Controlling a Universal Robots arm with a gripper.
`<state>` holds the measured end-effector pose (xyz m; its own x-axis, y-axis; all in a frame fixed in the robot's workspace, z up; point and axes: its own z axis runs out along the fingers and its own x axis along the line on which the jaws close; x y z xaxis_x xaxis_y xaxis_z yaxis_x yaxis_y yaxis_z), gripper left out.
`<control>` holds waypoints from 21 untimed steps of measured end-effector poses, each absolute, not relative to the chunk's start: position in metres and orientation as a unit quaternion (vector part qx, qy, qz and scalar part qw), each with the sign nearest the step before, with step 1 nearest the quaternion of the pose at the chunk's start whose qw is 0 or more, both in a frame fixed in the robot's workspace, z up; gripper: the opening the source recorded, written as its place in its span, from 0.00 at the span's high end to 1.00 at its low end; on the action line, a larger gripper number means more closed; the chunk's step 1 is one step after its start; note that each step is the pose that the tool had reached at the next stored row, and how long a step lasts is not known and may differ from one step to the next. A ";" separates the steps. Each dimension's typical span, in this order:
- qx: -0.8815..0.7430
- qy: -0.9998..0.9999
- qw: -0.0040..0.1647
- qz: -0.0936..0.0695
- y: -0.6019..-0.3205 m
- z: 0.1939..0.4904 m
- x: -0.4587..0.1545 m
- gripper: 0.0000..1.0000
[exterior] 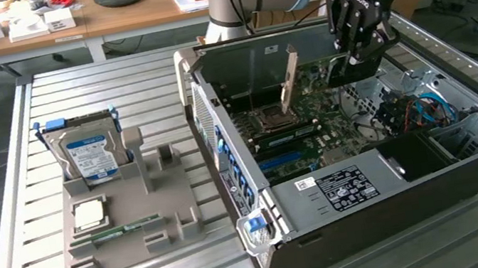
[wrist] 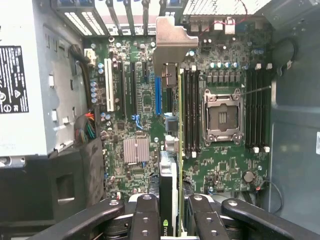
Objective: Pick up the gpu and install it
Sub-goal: 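Insert the gpu into the slot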
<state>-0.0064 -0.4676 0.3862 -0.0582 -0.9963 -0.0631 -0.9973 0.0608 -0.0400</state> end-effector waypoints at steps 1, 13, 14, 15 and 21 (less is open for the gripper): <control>-0.685 0.727 0.037 0.007 -0.468 0.386 -0.008 0.73; -0.685 0.727 0.037 0.007 -0.468 0.382 -0.010 0.73; -0.685 0.727 0.037 0.007 -0.467 0.382 -0.010 0.73; -0.685 0.727 0.037 0.007 -0.467 0.382 -0.011 0.73; -0.685 0.727 0.037 0.007 -0.466 0.379 -0.015 0.73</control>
<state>-0.0152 -0.4662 0.3793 -0.0583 -0.9963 -0.0630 -0.9973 0.0609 -0.0400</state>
